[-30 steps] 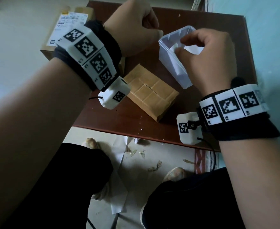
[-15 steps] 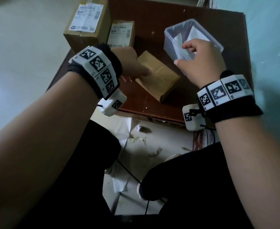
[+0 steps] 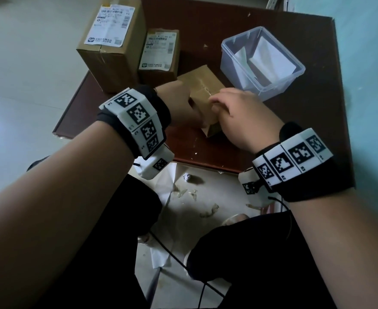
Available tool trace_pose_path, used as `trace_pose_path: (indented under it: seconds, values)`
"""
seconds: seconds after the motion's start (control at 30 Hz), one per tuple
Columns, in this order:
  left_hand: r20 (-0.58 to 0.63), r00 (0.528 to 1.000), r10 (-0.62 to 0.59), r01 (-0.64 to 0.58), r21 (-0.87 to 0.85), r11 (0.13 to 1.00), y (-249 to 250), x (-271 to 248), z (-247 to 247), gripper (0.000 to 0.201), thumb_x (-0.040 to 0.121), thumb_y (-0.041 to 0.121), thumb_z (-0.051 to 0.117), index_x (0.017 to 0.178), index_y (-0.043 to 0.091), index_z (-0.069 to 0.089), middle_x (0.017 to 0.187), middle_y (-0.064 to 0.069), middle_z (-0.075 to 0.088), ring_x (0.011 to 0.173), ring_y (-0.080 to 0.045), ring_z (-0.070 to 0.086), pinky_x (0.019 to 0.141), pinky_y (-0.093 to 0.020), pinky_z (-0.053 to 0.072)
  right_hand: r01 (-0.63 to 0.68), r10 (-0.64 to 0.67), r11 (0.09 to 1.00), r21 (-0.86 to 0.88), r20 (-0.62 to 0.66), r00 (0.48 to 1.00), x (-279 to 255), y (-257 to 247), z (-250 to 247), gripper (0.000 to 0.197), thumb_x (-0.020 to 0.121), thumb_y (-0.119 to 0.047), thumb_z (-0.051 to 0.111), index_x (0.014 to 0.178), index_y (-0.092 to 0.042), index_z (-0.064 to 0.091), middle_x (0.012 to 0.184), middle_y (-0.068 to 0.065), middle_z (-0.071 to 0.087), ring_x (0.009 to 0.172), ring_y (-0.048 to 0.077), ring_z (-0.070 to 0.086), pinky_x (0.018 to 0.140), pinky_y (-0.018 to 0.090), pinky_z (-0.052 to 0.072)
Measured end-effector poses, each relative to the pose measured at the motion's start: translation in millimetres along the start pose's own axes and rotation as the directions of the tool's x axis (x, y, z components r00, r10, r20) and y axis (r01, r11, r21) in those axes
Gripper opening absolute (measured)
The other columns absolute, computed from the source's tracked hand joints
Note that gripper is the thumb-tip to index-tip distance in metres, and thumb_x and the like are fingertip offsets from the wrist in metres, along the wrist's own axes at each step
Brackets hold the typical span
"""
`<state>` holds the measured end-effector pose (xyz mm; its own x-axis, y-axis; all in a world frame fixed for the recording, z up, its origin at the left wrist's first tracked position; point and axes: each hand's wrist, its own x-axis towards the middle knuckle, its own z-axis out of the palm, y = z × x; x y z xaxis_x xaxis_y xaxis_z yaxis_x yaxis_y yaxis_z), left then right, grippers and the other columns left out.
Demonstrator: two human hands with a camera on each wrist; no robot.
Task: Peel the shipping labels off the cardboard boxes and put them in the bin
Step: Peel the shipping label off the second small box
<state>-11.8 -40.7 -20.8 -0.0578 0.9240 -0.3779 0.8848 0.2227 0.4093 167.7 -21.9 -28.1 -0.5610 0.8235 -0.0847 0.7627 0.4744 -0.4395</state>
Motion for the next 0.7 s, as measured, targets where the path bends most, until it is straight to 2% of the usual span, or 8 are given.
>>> trace_pose_path:
  seconds: [0.07, 0.13, 0.23, 0.33, 0.4, 0.47, 0.6, 0.7]
  values:
    - [0.026, 1.0, -0.008, 0.008, 0.009, 1.0, 1.8, 1.2, 0.3, 0.039, 0.071, 0.05, 0.088, 0.079, 0.017, 0.069, 0.077, 0.001, 0.066, 0.075, -0.016, 0.063, 0.061, -0.027, 0.046, -0.012, 0.009, 0.999, -0.051, -0.046, 0.999, 1.1, 0.0, 0.9, 0.038, 0.11, -0.021, 0.048, 0.145, -0.021, 0.062, 0.149, 0.001, 0.06, 0.14, 0.031, 0.047, 0.116, 0.047, 0.037]
    - [0.027, 1.0, -0.001, 0.001, -0.004, 1.0, 4.1, 2.2, -0.8, 0.039, 0.068, 0.05, 0.09, 0.081, 0.02, 0.069, 0.08, 0.003, 0.067, 0.081, -0.017, 0.066, 0.063, -0.026, 0.047, -0.045, 0.025, 0.99, -0.132, -0.15, 0.988, 3.4, 1.2, -0.8, 0.043, 0.107, -0.015, 0.05, 0.147, -0.026, 0.06, 0.153, 0.0, 0.055, 0.145, 0.03, 0.04, 0.119, 0.05, 0.032]
    - [0.014, 1.0, 0.001, -0.001, -0.049, 0.999, 9.4, 0.2, -2.2, 0.048, 0.062, 0.051, 0.093, 0.085, 0.014, 0.073, 0.083, 0.0, 0.072, 0.082, -0.017, 0.069, 0.067, -0.031, 0.052, -0.179, 0.118, 0.973, -0.148, -0.347, 0.93, 4.4, 5.3, -12.7, 0.053, 0.101, -0.012, 0.058, 0.151, -0.028, 0.053, 0.157, 0.005, 0.047, 0.15, 0.033, 0.034, 0.118, 0.053, 0.028]
    - [0.004, 1.0, -0.014, 0.014, -0.055, 0.998, 11.9, 0.4, -0.3, 0.056, 0.061, 0.051, 0.093, 0.093, 0.014, 0.066, 0.091, 0.0, 0.069, 0.083, -0.014, 0.065, 0.071, -0.032, 0.054, -0.281, 0.209, 0.94, -0.195, -0.324, 0.923, 5.4, 21.0, -23.1, 0.052, 0.101, -0.02, 0.062, 0.151, -0.028, 0.051, 0.149, 0.009, 0.056, 0.145, 0.035, 0.04, 0.119, 0.054, 0.028]
    - [-0.013, 1.0, -0.004, 0.003, -0.074, 0.997, 13.0, 1.2, -0.3, 0.062, 0.063, 0.05, 0.093, 0.102, 0.014, 0.062, 0.097, 0.002, 0.068, 0.089, -0.015, 0.065, 0.077, -0.035, 0.057, -0.297, 0.227, 0.933, -0.205, -0.307, 0.924, 6.9, 33.1, -25.5, 0.044, 0.104, -0.016, 0.06, 0.146, -0.029, 0.058, 0.134, 0.006, 0.068, 0.135, 0.034, 0.051, 0.117, 0.053, 0.028]
    - [-0.03, 0.999, 0.018, -0.021, -0.088, 0.996, 13.4, 2.8, -1.7, 0.066, 0.066, 0.047, 0.092, 0.112, 0.014, 0.058, 0.104, 0.004, 0.064, 0.095, -0.016, 0.063, 0.079, -0.034, 0.054, -0.295, 0.217, 0.936, -0.192, -0.344, 0.913, 7.8, 40.9, -25.5, 0.04, 0.105, -0.012, 0.058, 0.139, -0.032, 0.065, 0.124, 0.003, 0.074, 0.127, 0.032, 0.056, 0.114, 0.05, 0.029]
    - [-0.085, 0.996, -0.009, 0.003, -0.069, 0.998, 12.6, 10.4, -4.4, 0.061, 0.075, 0.041, 0.088, 0.116, 0.011, 0.055, 0.108, -0.002, 0.061, 0.096, -0.02, 0.059, 0.076, -0.033, 0.047, -0.279, 0.201, 0.948, -0.155, -0.388, 0.899, 7.8, 46.4, -21.6, 0.033, 0.108, -0.02, 0.059, 0.137, -0.031, 0.069, 0.123, 0.0, 0.075, 0.128, 0.032, 0.052, 0.109, 0.052, 0.028]
    - [-0.122, 0.992, -0.013, 0.004, -0.07, 0.998, 12.4, 17.8, -3.1, 0.063, 0.078, 0.04, 0.086, 0.124, 0.009, 0.057, 0.118, -0.004, 0.063, 0.106, -0.022, 0.061, 0.087, -0.038, 0.054, -0.249, 0.177, 0.957, -0.149, -0.382, 0.907, 6.7, 49.1, -19.3, 0.029, 0.104, -0.028, 0.067, 0.132, -0.031, 0.072, 0.115, -0.004, 0.076, 0.13, 0.03, 0.048, 0.108, 0.052, 0.028]
